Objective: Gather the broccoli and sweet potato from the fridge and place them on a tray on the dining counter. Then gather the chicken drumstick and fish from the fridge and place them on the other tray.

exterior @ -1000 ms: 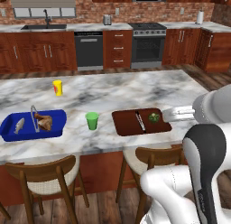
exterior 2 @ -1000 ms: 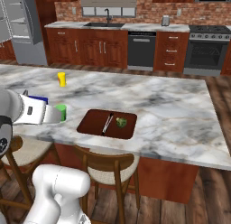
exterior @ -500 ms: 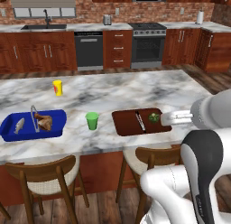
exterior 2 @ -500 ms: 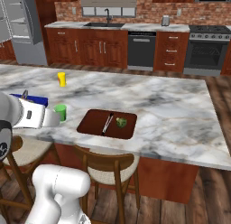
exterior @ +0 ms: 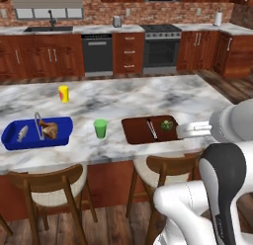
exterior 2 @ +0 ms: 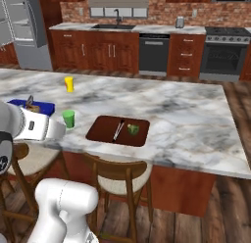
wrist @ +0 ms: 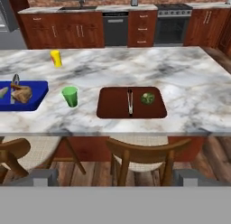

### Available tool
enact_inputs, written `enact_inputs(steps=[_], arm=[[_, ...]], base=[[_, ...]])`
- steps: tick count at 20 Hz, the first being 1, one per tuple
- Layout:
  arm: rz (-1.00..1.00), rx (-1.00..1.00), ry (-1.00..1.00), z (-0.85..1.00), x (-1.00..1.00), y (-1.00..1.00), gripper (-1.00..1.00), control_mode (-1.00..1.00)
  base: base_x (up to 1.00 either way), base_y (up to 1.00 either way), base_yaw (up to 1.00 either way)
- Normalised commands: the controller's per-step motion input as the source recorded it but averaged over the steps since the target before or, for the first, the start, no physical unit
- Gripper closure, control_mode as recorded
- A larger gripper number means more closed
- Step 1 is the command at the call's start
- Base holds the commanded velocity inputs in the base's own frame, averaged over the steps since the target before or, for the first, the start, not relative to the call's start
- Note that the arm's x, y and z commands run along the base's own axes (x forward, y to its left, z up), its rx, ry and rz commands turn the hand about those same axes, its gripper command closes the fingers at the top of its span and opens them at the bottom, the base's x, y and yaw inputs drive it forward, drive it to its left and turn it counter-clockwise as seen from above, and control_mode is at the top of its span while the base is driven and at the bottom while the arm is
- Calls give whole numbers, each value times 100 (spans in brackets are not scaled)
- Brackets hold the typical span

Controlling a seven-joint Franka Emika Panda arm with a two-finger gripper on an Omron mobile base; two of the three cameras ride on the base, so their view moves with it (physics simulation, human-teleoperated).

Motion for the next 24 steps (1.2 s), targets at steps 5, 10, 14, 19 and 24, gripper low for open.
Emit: enact_inputs(steps=[5,10,14,19,24], arm=[[0,0,0,0,0,0,-100,100],[0,0,0,0,0,0,-100,100],[0,0,0,0,0,0,-100,100],[0,0,0,0,0,0,-100,100],[0,0,0,0,0,0,-100,100]], base=[[-100,32,0],[-100,85,2],[-82,100,8],[-26,100,10],[-17,100,14]])
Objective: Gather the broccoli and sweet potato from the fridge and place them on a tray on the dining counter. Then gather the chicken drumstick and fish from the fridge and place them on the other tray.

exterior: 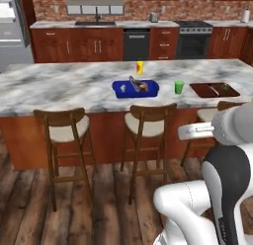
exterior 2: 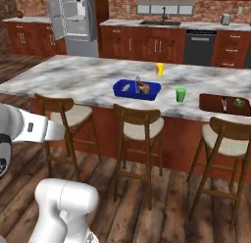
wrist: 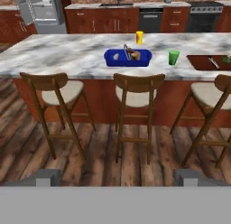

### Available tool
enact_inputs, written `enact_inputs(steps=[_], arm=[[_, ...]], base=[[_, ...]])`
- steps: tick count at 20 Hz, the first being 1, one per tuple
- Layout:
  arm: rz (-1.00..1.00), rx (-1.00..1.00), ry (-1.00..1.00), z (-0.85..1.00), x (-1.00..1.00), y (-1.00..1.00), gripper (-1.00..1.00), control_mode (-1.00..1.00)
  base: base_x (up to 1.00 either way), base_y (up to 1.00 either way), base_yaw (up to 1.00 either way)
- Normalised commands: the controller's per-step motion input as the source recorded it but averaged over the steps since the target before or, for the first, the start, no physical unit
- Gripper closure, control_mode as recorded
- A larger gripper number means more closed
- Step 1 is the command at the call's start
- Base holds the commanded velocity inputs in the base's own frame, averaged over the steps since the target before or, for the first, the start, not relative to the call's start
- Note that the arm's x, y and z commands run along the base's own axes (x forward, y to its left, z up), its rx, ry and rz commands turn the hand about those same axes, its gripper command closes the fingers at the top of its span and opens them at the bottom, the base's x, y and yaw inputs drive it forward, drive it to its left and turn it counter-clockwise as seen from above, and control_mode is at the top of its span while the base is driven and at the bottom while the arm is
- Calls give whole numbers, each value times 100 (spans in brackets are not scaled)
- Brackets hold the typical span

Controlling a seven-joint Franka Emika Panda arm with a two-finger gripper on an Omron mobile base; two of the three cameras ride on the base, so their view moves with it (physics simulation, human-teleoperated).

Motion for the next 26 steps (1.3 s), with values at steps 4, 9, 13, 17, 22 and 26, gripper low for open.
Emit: enact_inputs(steps=[4,9,13,17,22,26], arm=[[0,0,0,0,0,0,-100,100],[0,0,0,0,0,0,-100,100],[0,0,0,0,0,0,-100,100],[0,0,0,0,0,0,-100,100],[0,0,0,0,0,0,-100,100],[0,0,0,0,0,0,-100,100]], base=[[-40,100,23],[-31,100,22],[34,100,14],[73,100,4],[80,100,1],[87,100,0]])
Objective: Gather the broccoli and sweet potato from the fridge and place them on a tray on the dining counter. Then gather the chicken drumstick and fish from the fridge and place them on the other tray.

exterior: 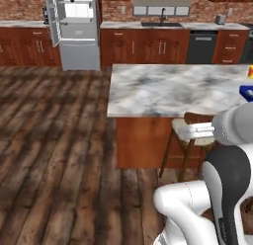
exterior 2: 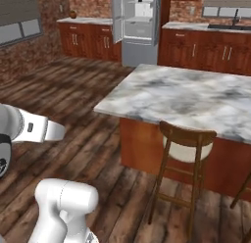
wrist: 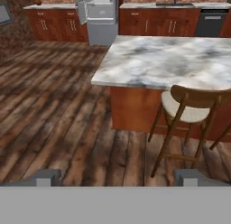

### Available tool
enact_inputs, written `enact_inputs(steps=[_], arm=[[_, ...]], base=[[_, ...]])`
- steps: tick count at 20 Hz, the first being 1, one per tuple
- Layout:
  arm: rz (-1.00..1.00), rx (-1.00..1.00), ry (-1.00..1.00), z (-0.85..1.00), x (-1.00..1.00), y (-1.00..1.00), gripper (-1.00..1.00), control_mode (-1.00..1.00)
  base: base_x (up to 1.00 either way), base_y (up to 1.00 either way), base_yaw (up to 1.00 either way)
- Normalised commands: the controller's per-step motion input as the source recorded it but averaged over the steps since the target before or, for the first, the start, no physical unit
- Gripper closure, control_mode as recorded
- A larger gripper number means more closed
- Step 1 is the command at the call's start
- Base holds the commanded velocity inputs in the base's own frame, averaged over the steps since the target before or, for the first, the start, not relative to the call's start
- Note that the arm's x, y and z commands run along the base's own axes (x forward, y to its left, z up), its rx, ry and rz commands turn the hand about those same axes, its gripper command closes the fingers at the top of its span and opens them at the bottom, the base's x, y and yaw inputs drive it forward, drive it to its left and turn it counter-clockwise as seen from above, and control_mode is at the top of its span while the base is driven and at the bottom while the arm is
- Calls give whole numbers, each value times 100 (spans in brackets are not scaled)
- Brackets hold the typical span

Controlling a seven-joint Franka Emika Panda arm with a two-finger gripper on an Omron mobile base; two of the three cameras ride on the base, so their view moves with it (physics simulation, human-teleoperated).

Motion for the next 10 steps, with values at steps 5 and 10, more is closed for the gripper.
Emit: enact_inputs(steps=[5,10], arm=[[0,0,0,0,0,0,-100,100],[0,0,0,0,0,0,-100,100]], base=[[55,100,0],[79,100,-3]])
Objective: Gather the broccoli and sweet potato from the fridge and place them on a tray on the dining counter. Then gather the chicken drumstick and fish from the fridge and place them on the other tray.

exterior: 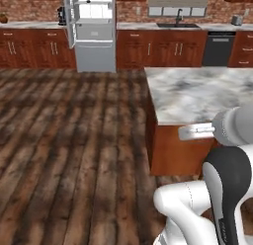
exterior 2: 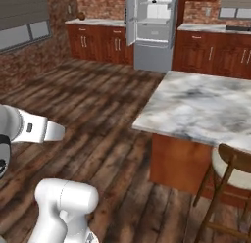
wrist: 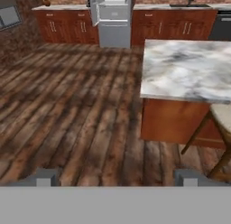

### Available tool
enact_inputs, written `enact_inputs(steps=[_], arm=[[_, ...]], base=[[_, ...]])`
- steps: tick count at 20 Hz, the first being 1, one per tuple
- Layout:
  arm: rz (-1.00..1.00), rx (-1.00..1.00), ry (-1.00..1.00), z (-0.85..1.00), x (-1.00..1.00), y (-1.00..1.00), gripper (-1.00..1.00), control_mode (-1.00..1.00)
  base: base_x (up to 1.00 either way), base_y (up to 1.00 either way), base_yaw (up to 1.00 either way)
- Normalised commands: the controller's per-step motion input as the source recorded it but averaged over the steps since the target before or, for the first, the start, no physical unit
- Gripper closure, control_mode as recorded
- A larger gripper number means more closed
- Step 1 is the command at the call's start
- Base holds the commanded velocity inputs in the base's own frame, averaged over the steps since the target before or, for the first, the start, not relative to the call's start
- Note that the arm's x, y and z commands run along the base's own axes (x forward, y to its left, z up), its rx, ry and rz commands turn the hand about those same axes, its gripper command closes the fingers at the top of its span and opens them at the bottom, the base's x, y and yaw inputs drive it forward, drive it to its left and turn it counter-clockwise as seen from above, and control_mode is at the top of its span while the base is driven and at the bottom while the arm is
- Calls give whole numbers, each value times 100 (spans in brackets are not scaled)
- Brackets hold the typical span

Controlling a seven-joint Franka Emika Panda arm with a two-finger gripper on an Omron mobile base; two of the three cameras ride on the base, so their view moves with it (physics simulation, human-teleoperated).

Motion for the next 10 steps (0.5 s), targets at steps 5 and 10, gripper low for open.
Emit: enact_inputs(steps=[5,10], arm=[[0,0,0,0,0,0,-100,100],[0,0,0,0,0,0,-100,100]], base=[[100,83,-8],[100,40,-11]])
